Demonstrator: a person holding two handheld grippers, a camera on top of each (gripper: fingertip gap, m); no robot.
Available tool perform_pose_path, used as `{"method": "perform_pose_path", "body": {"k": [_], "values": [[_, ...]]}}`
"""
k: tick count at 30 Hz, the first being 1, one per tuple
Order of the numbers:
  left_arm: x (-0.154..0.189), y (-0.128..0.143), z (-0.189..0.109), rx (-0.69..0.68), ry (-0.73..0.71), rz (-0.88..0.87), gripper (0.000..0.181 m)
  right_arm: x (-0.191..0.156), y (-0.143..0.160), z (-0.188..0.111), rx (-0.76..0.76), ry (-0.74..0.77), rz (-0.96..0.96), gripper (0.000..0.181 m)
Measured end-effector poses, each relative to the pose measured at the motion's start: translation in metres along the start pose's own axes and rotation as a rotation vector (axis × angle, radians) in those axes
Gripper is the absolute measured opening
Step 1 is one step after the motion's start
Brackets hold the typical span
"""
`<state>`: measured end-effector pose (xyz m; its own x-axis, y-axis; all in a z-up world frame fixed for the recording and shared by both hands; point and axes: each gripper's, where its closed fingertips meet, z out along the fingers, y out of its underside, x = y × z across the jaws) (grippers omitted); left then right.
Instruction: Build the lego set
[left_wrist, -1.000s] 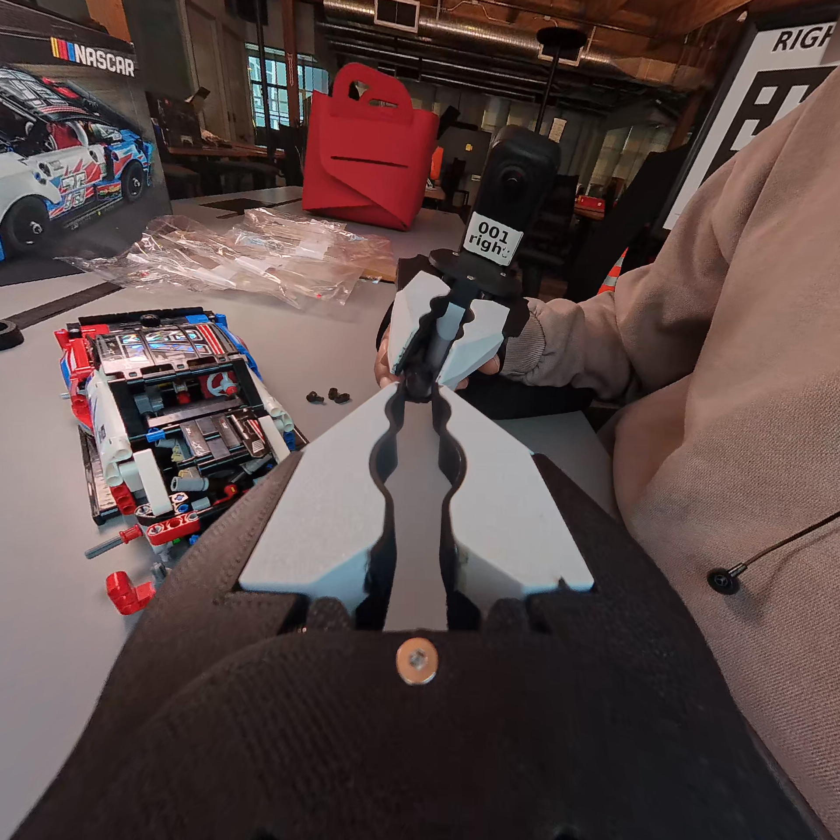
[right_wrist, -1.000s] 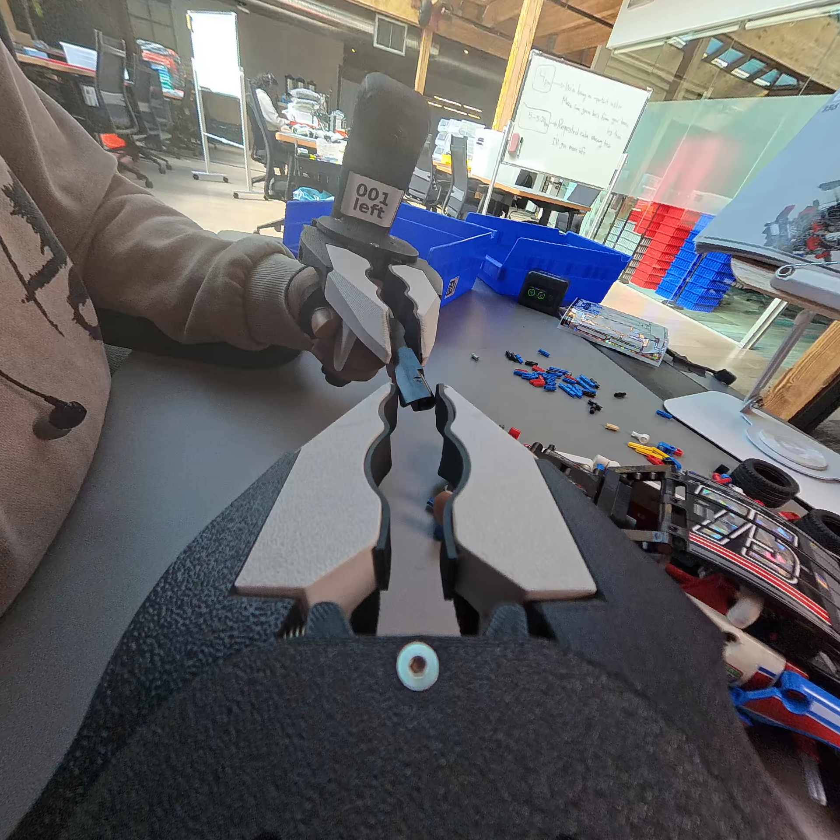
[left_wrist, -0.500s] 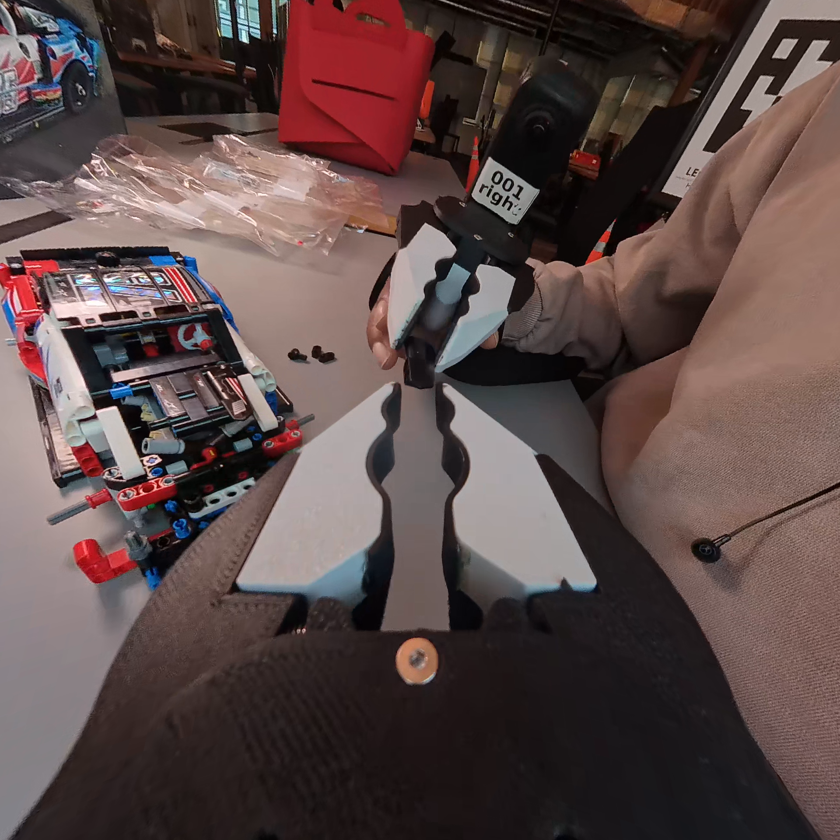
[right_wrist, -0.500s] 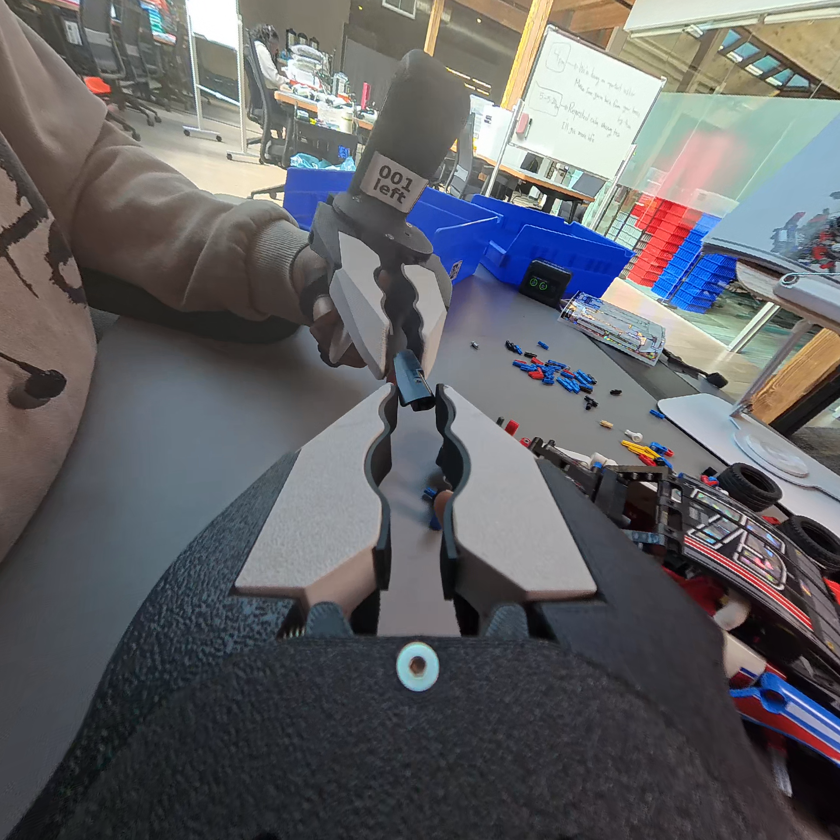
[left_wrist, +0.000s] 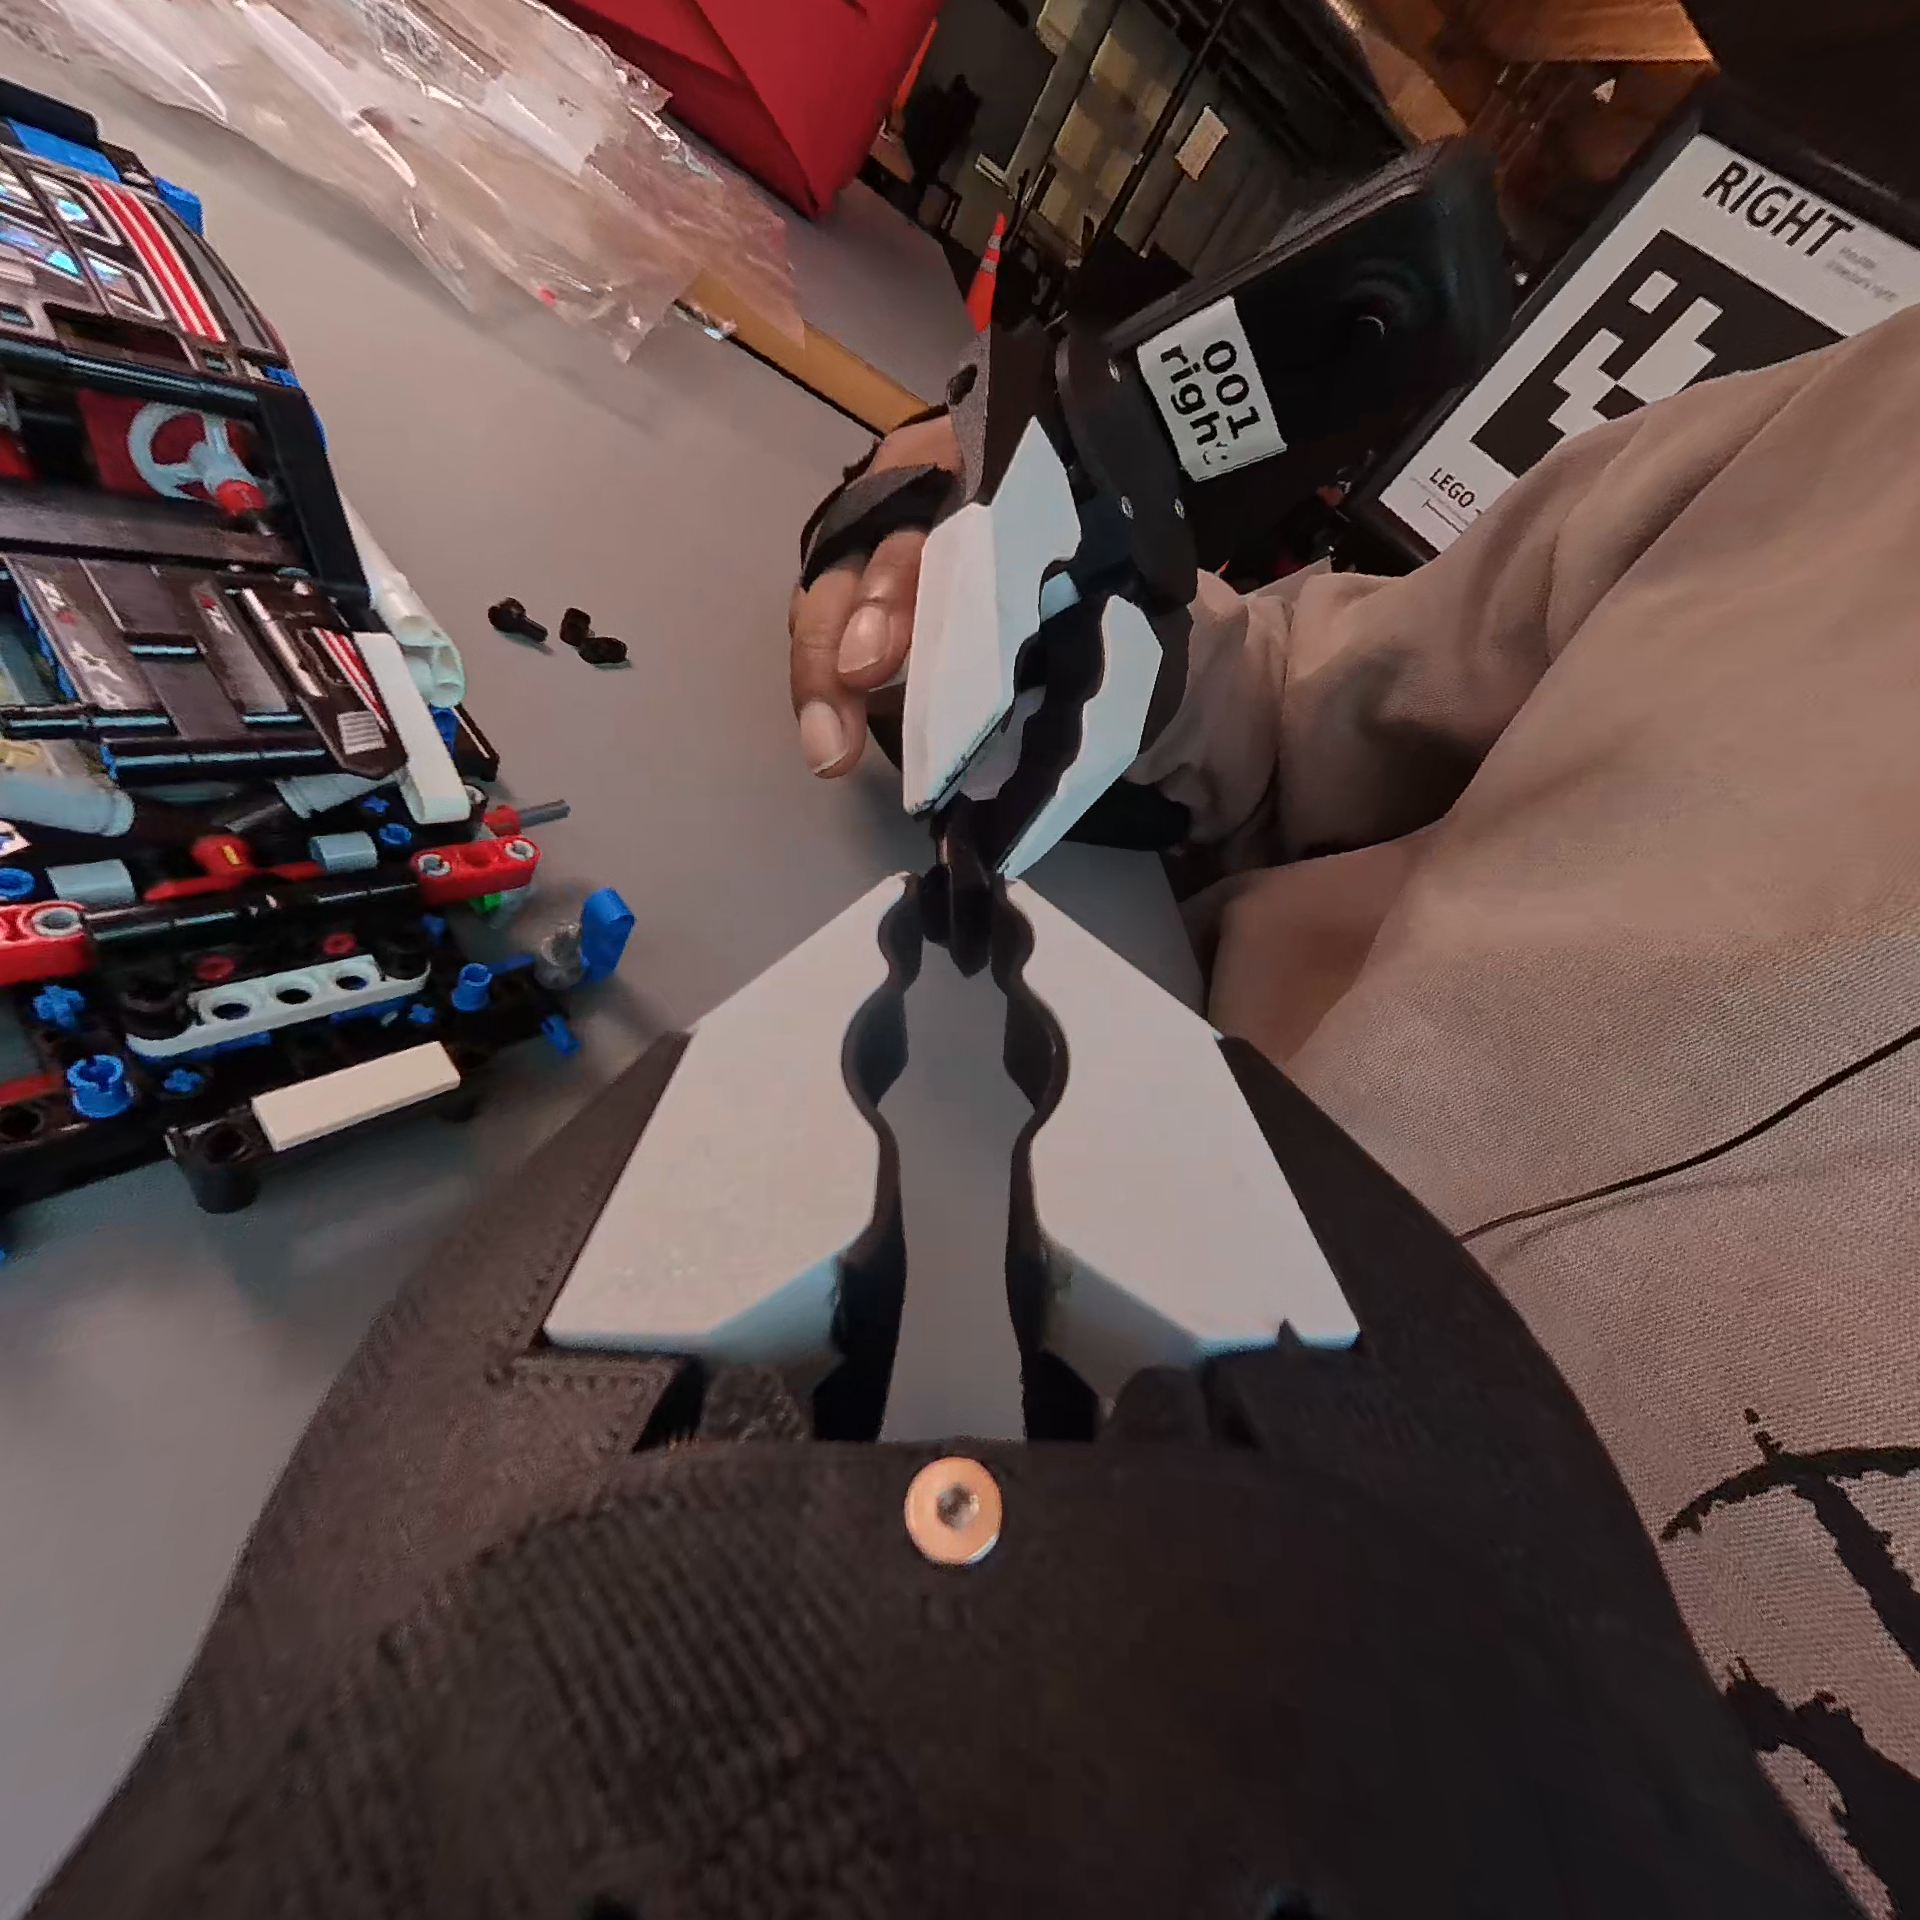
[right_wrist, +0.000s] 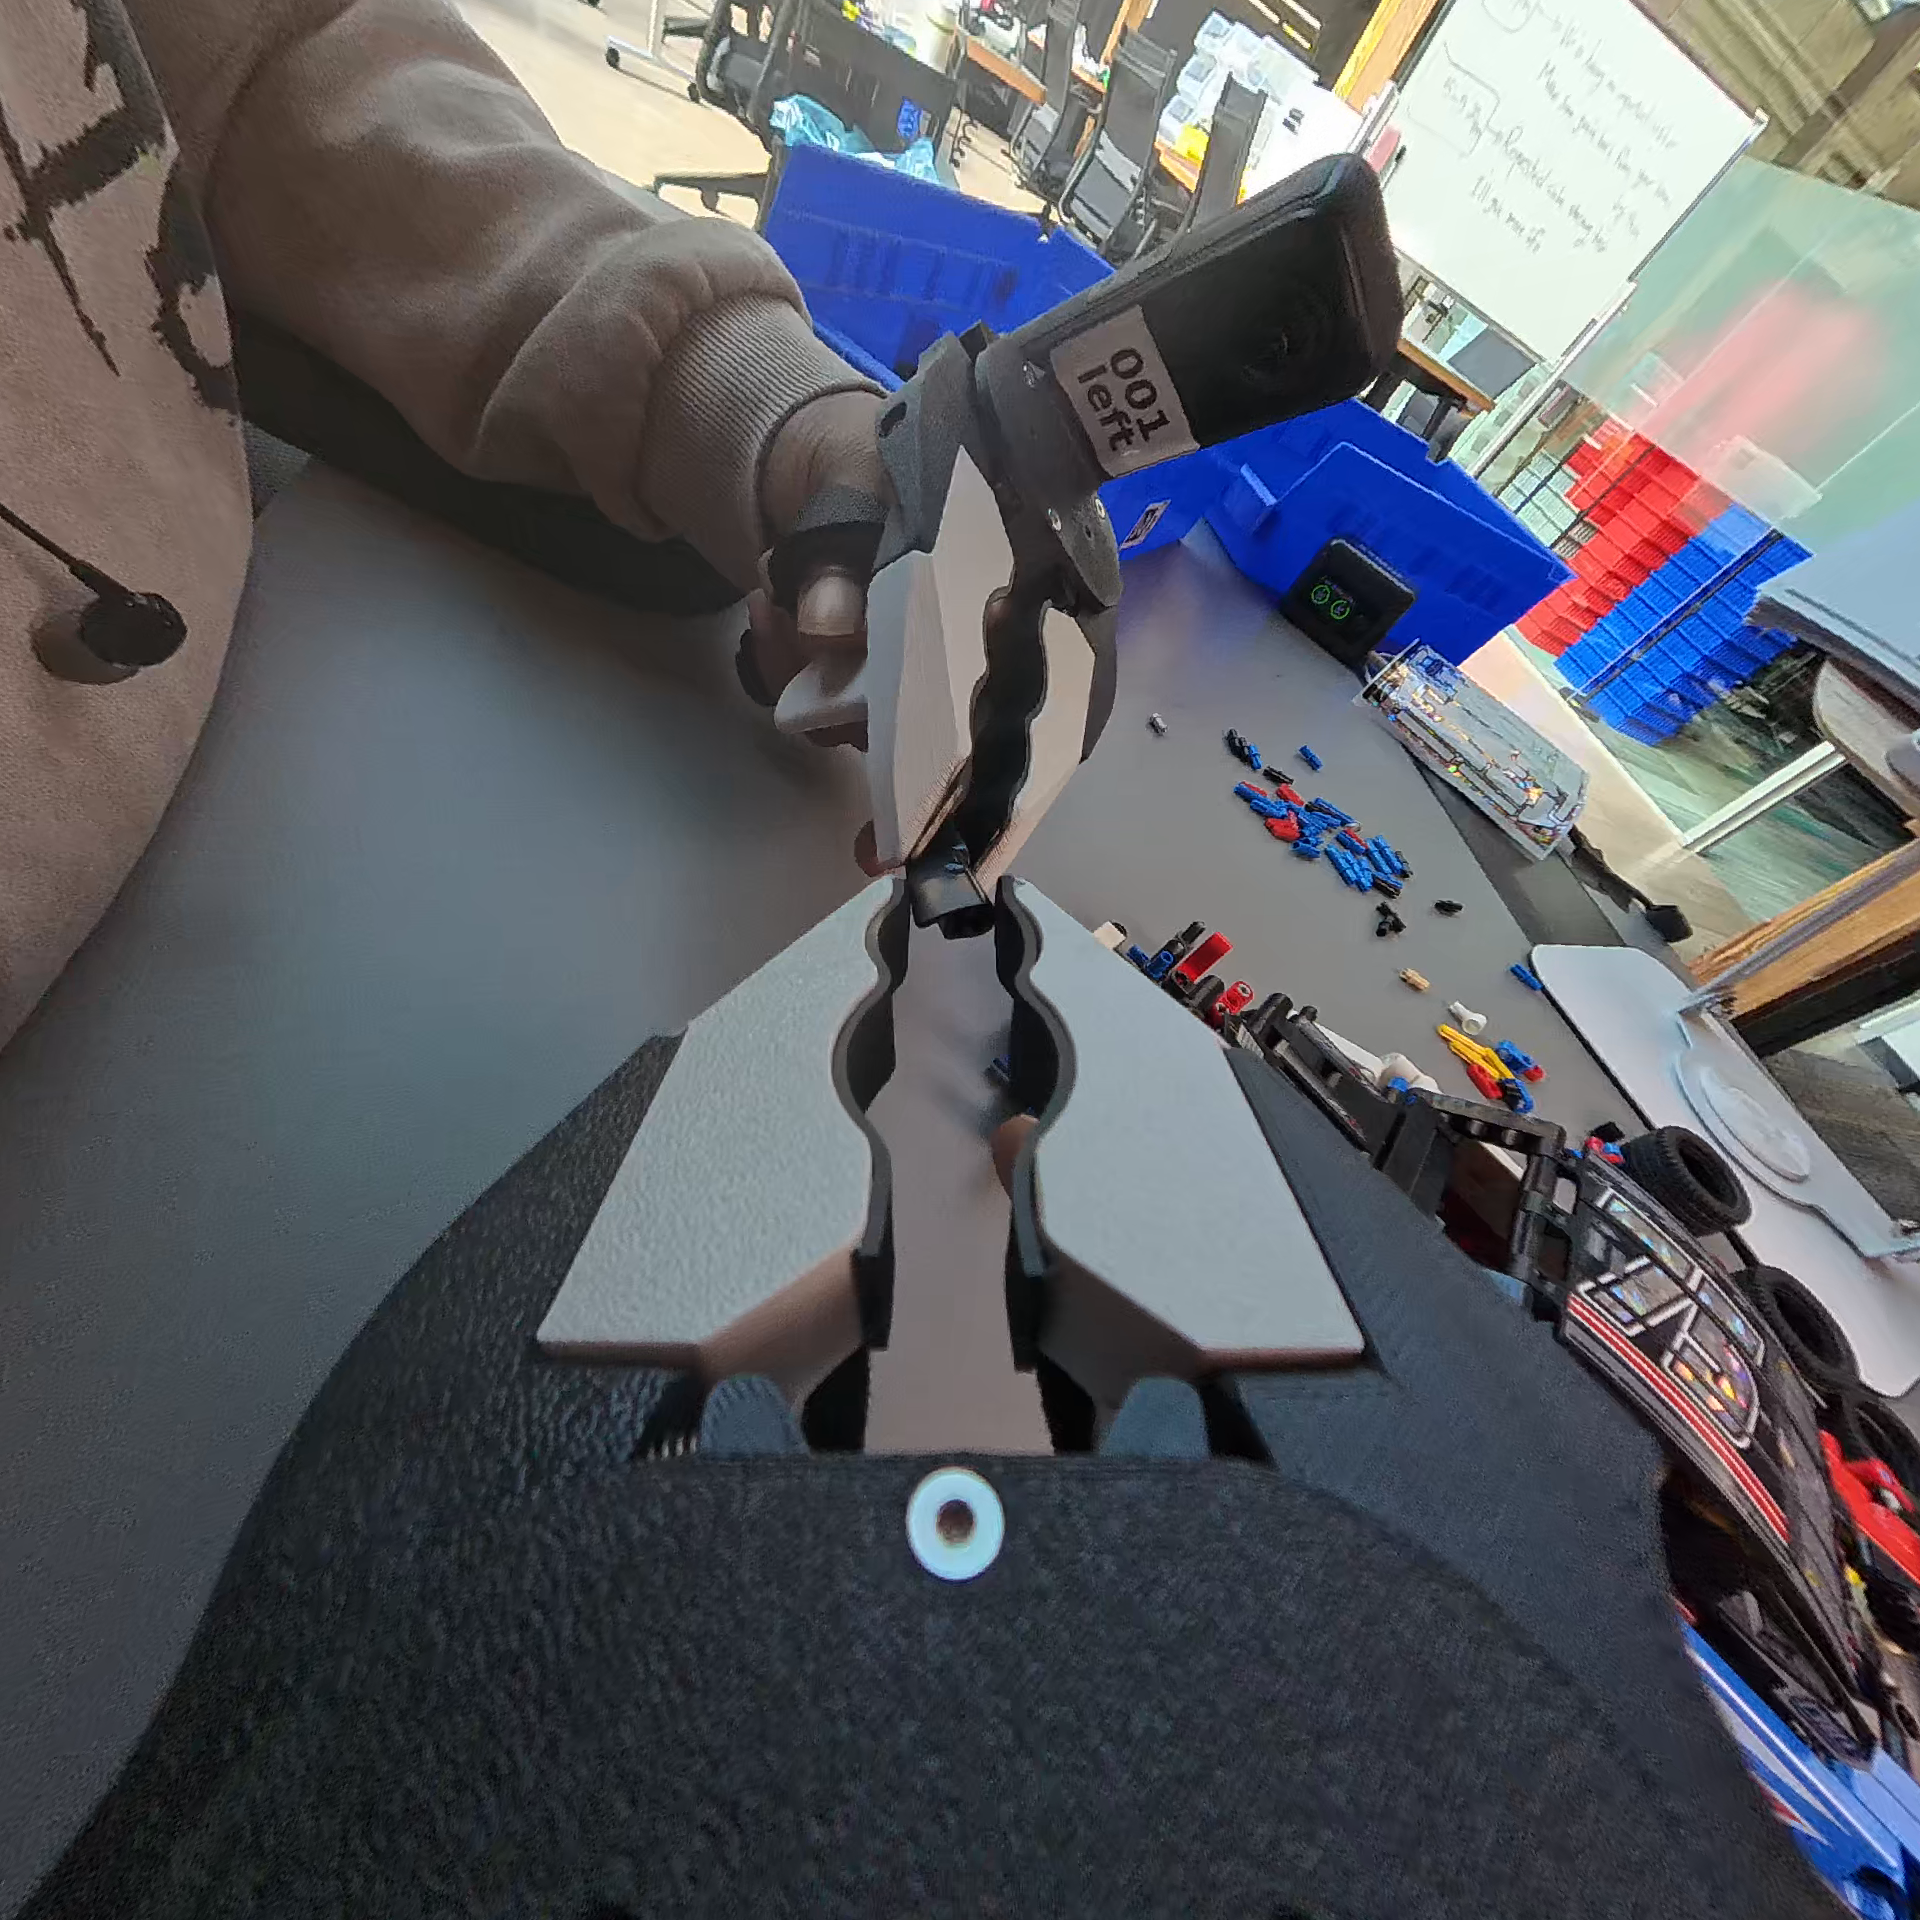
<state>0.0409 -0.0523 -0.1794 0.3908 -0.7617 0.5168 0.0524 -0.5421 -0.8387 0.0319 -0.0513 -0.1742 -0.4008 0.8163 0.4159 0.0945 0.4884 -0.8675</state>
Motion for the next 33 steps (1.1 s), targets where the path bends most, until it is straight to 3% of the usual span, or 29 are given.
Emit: {"method": "perform_pose_path", "body": {"k": [4,10,14,19,22,29,33], "values": [[-0.001,-0.021,-0.007,0.138,0.004,-0.024,0.01,0.019,-0.01,-0.003,0.079,0.075,0.147,0.016],[0.001,-0.046,-0.018,0.285,-0.094,0.153,0.01,0.042,-0.023,-0.008,0.204,0.085,0.51,0.019],[0.005,-0.051,-0.017,0.312,-0.152,0.26,0.01,0.042,-0.036,-0.007,0.311,0.013,0.698,0.007],[0.011,-0.053,-0.017,0.311,-0.184,0.336,0.008,0.041,-0.047,-0.007,0.351,-0.037,0.744,0.005],[0.014,-0.047,-0.013,0.259,-0.163,0.34,0.007,0.034,-0.045,-0.008,0.233,-0.144,0.69,0.005],[0.024,-0.019,0.005,0.098,-0.064,0.31,0.014,0.005,-0.024,-0.022,-0.319,-0.591,0.469,0.005],[0.025,-0.011,0.012,0.054,-0.071,0.331,0.014,-0.007,-0.019,-0.023,-0.516,-0.754,0.362,0.005]]}}
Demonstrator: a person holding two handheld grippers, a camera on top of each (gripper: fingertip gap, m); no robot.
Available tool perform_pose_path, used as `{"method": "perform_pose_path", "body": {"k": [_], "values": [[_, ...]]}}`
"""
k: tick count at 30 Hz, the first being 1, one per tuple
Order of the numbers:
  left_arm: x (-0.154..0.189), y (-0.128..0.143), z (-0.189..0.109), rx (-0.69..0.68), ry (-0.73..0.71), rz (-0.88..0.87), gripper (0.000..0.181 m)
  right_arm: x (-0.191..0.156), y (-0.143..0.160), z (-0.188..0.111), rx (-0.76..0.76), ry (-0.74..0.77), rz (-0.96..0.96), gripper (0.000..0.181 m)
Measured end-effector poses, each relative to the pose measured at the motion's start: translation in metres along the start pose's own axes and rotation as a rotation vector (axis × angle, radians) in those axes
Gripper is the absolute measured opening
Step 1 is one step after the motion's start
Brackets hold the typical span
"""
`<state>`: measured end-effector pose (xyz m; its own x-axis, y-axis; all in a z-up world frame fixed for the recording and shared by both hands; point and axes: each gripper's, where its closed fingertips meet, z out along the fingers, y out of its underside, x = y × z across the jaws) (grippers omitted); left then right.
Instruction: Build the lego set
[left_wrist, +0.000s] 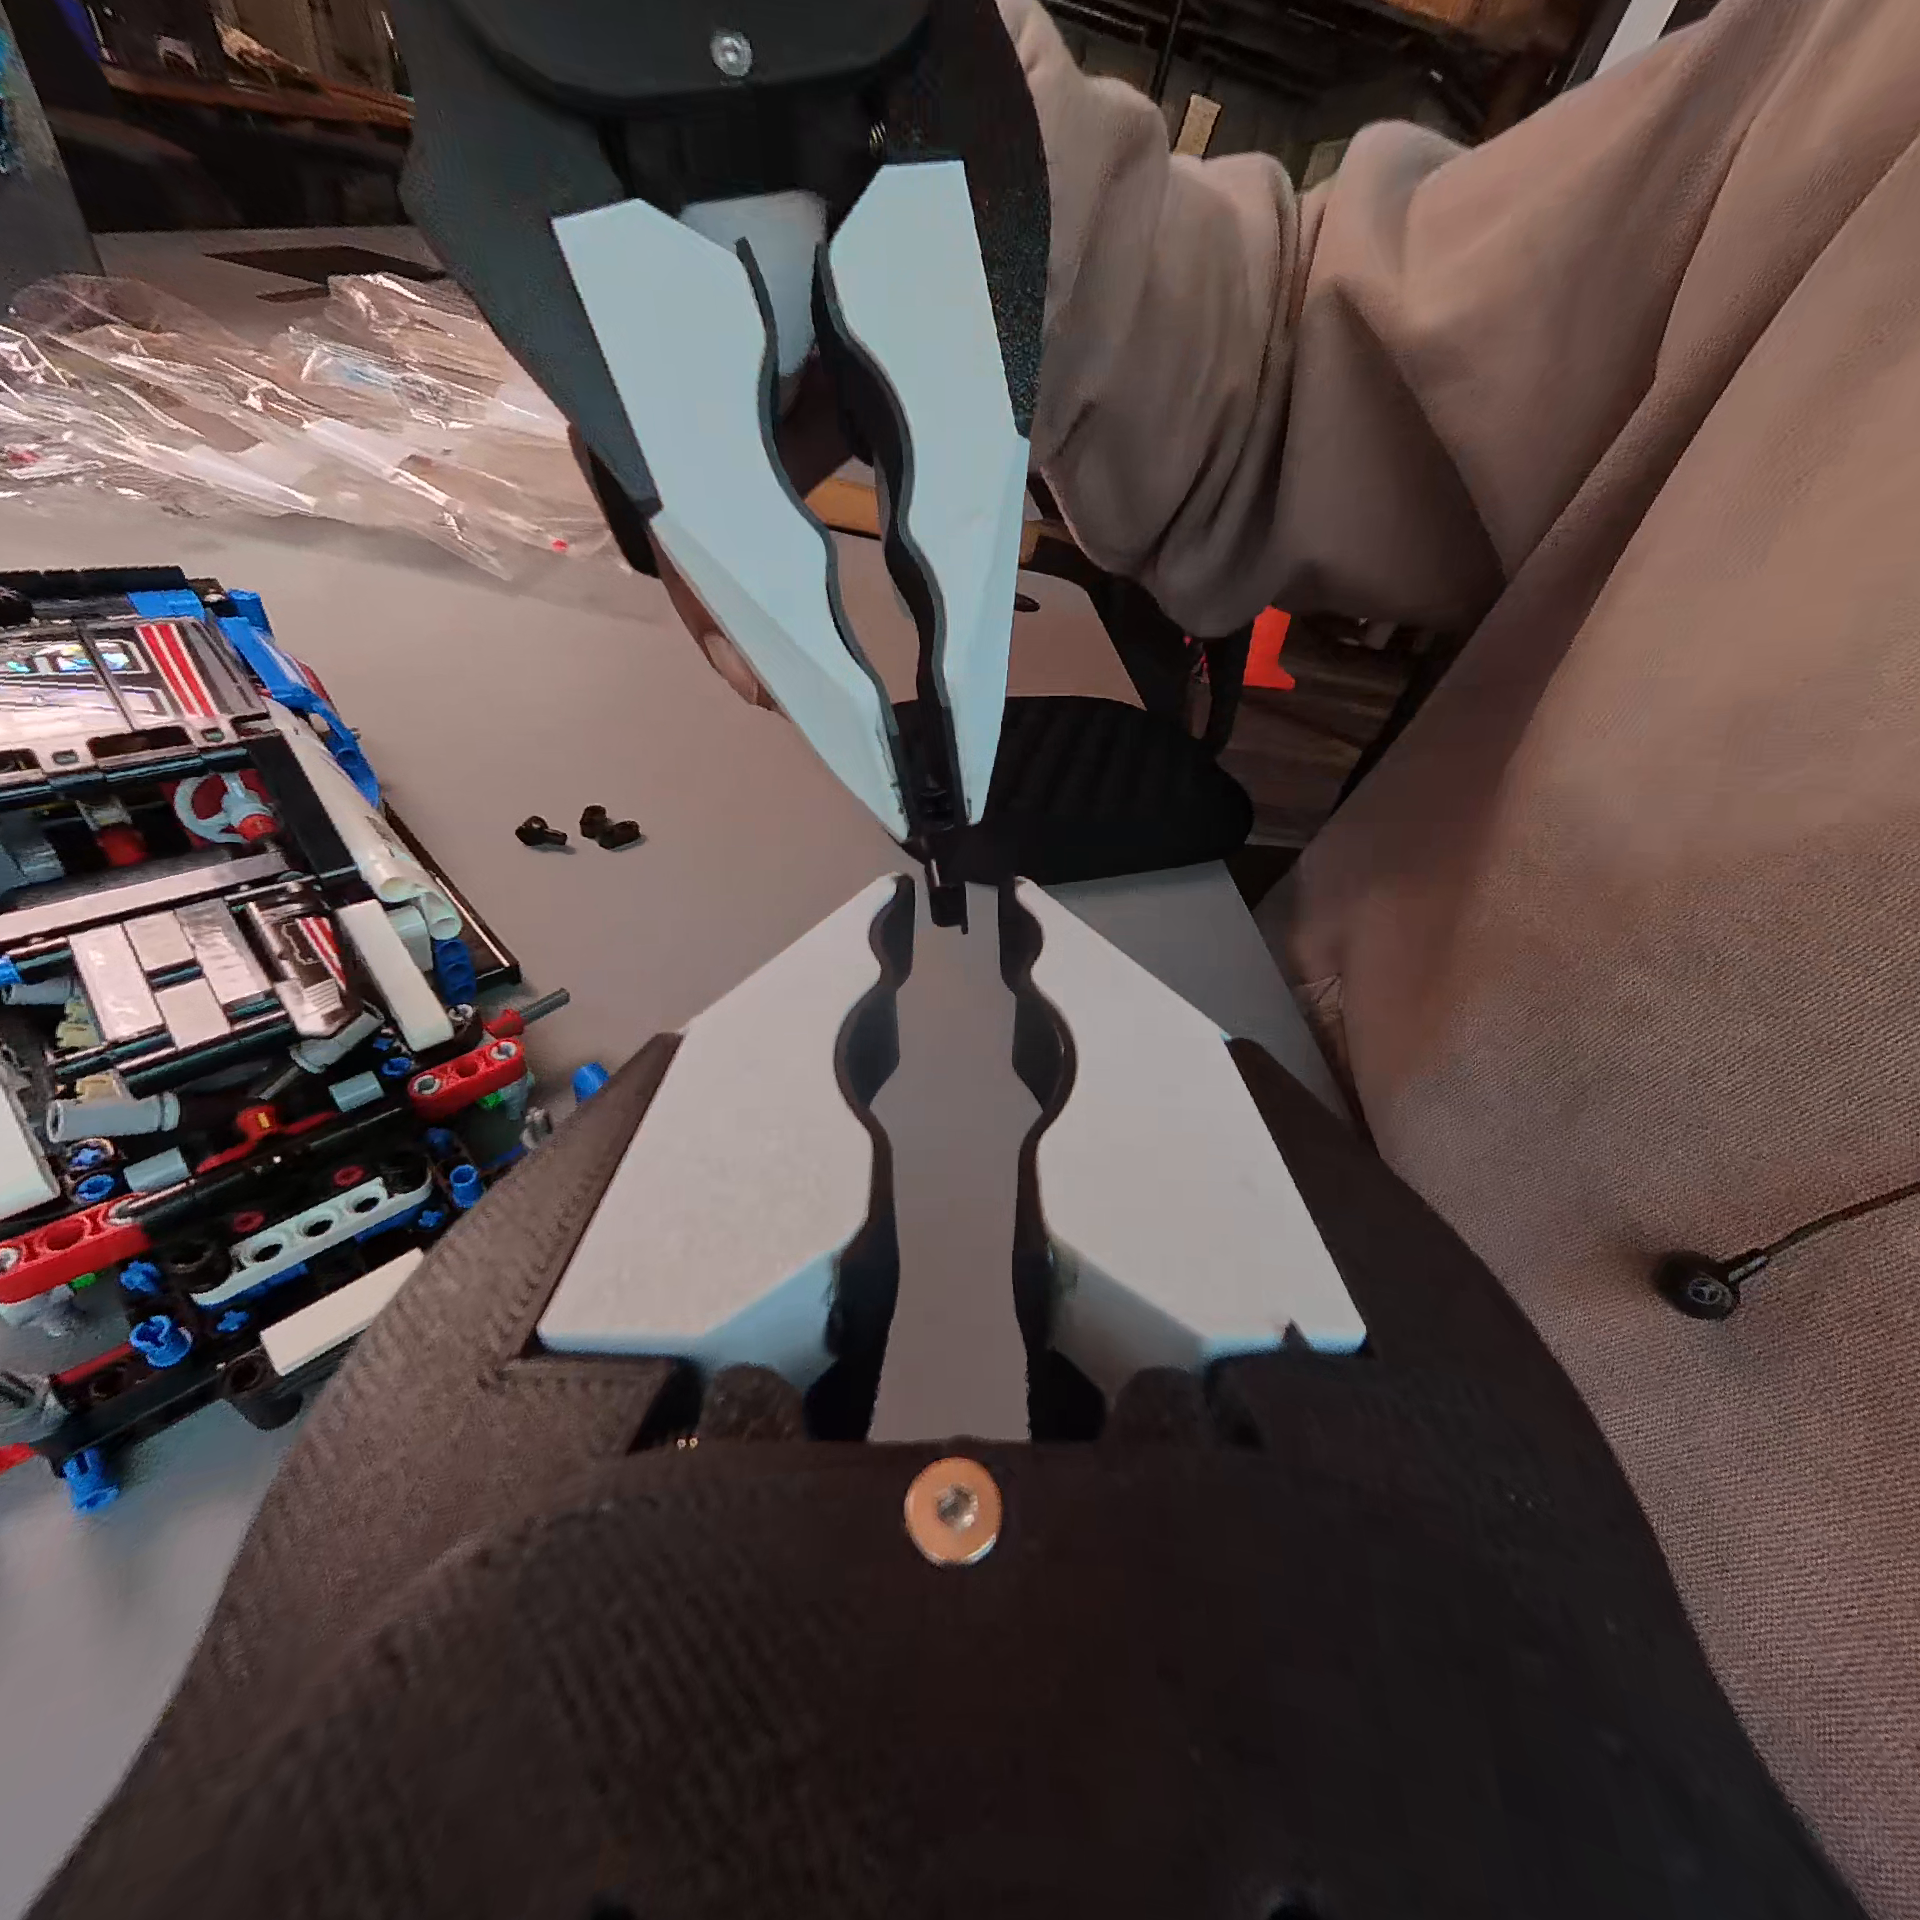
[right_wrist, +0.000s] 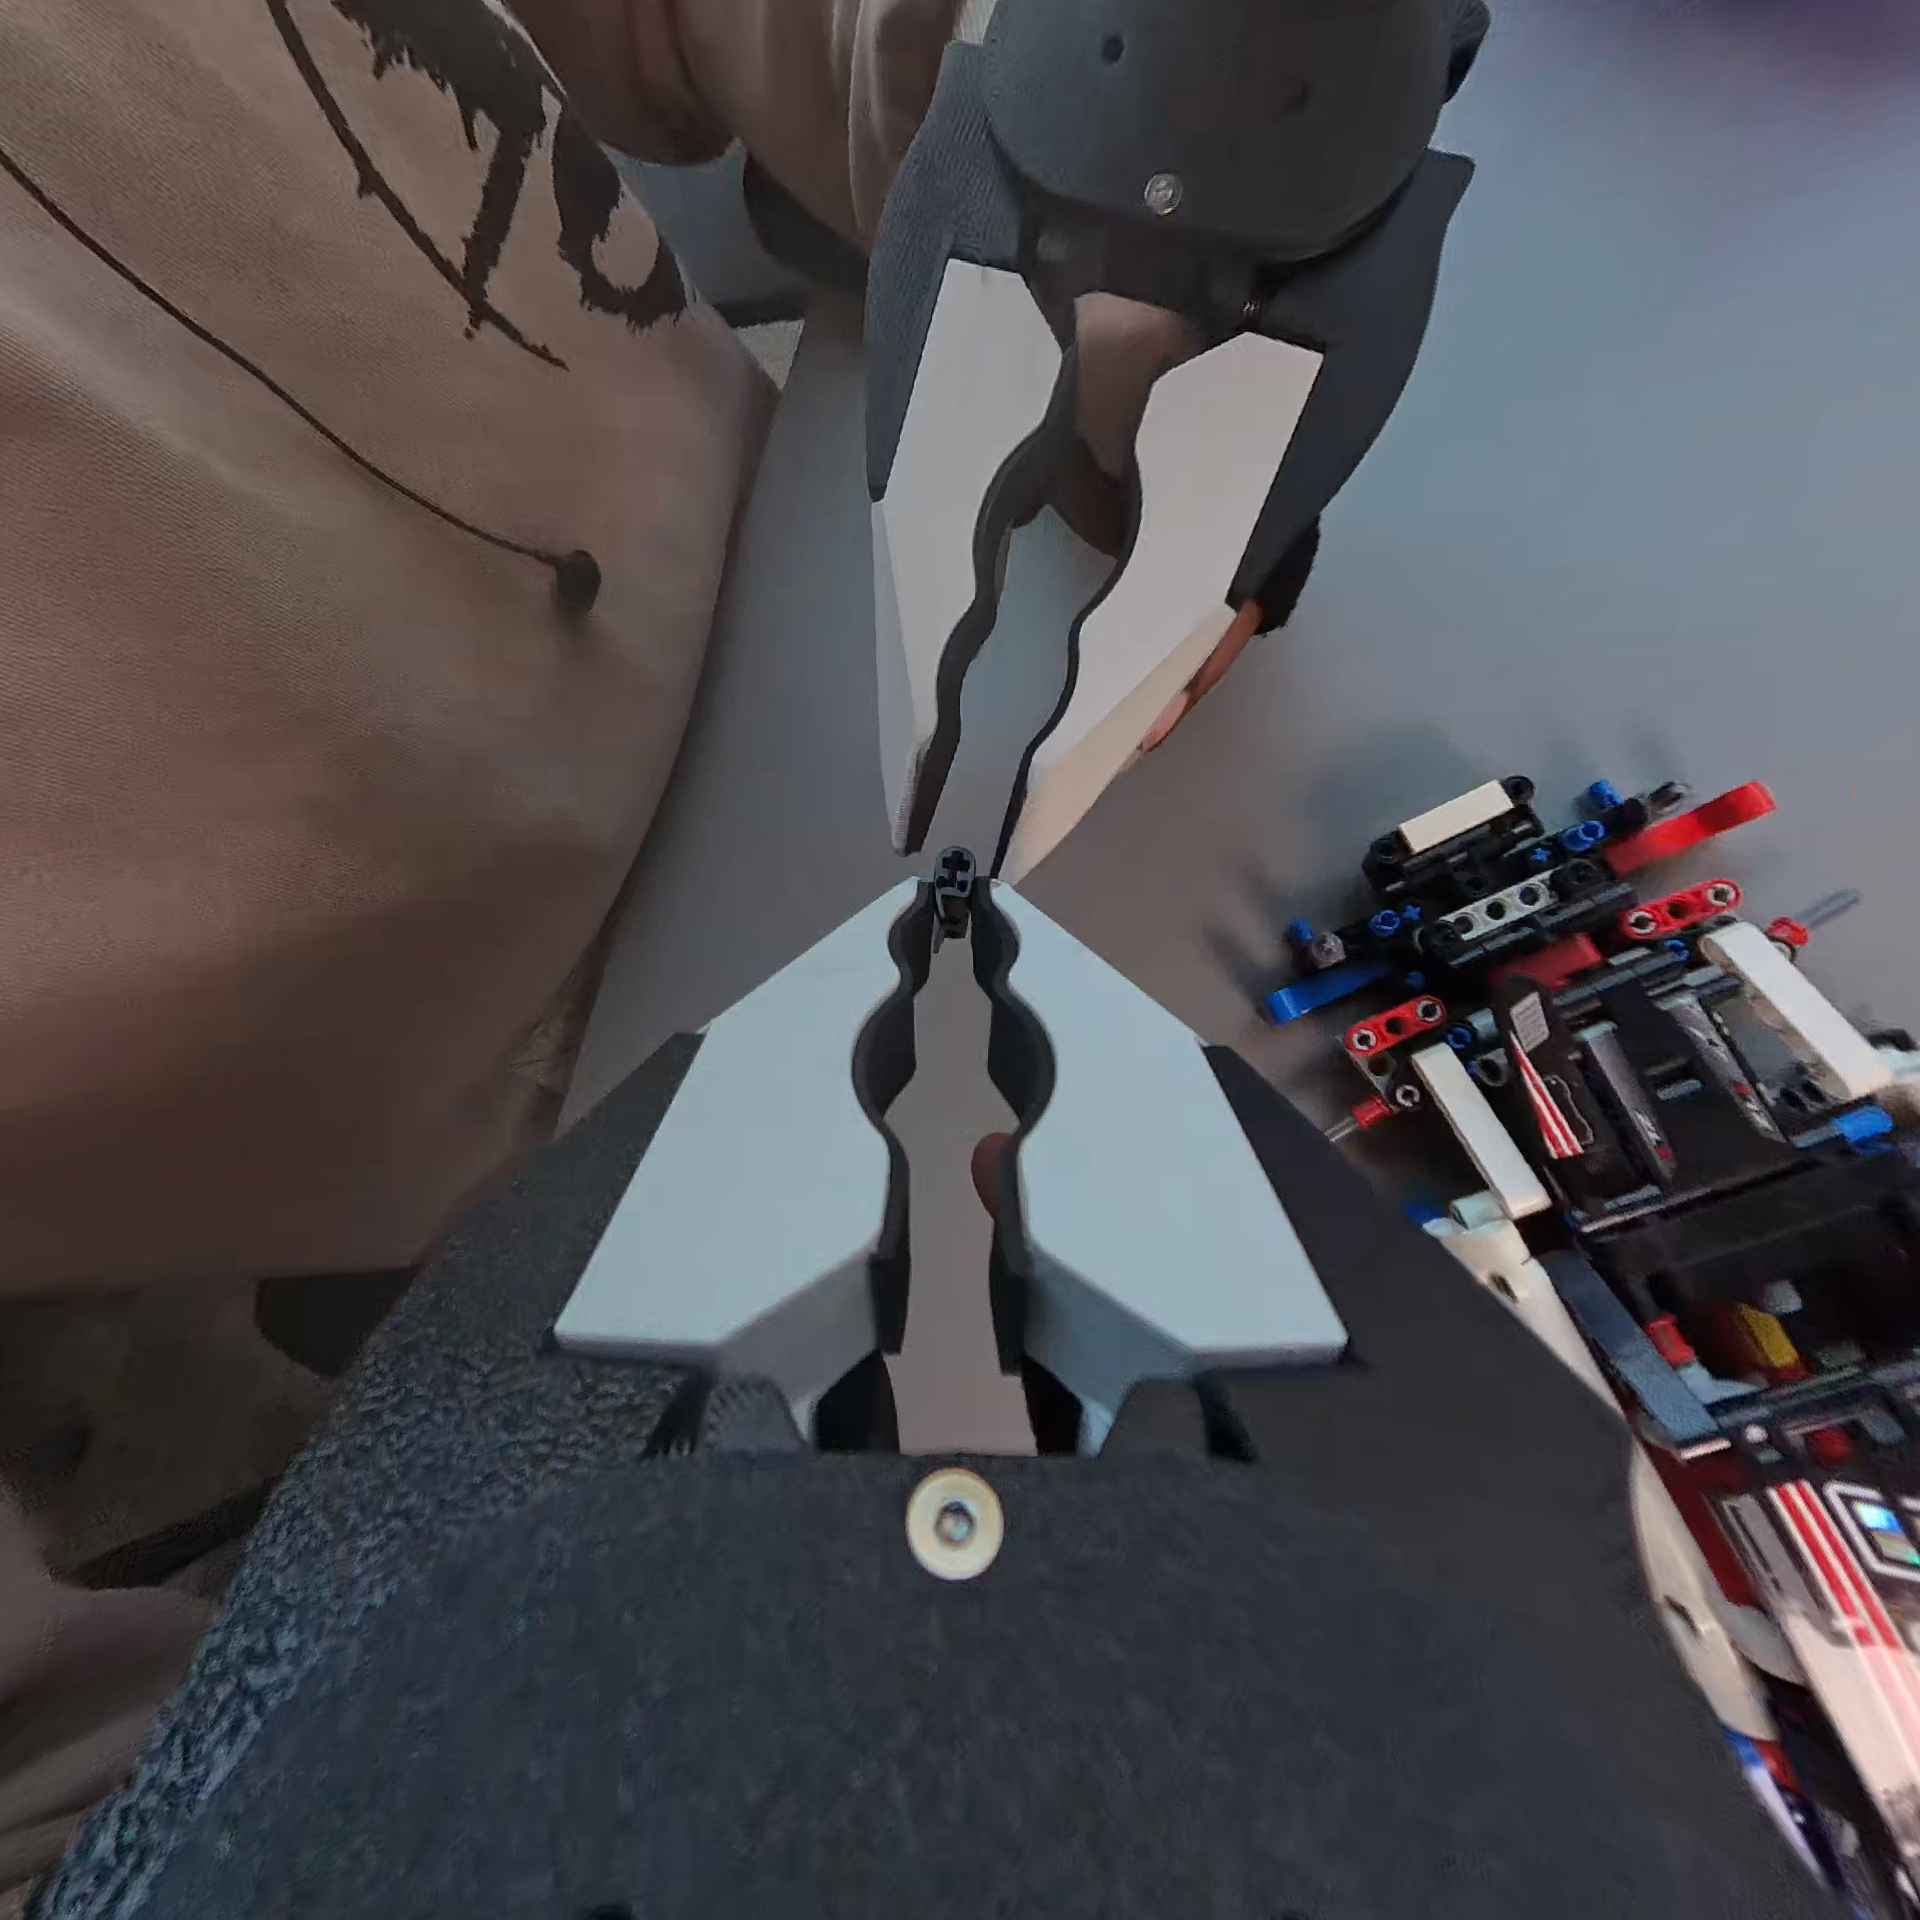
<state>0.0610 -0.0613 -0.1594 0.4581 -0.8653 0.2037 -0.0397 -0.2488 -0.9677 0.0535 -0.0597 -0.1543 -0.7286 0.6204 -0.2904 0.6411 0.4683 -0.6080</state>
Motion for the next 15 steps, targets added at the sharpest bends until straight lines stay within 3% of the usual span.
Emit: {"method": "perform_pose_path", "body": {"k": [7,11,15], "values": [[-0.005,0.002,-0.002,-0.01,-0.033,-0.003,0.006,0.006,-0.011,0.007,-0.048,-0.063,-0.004,0.005],[-0.015,-0.018,-0.013,0.124,-0.048,-0.092,0.005,0.018,-0.03,-0.009,0.159,0.004,0.033,0.006],[-0.027,-0.04,-0.03,0.287,-0.063,-0.197,0.005,0.026,-0.044,-0.031,0.407,0.152,0.021,0.02]]}}
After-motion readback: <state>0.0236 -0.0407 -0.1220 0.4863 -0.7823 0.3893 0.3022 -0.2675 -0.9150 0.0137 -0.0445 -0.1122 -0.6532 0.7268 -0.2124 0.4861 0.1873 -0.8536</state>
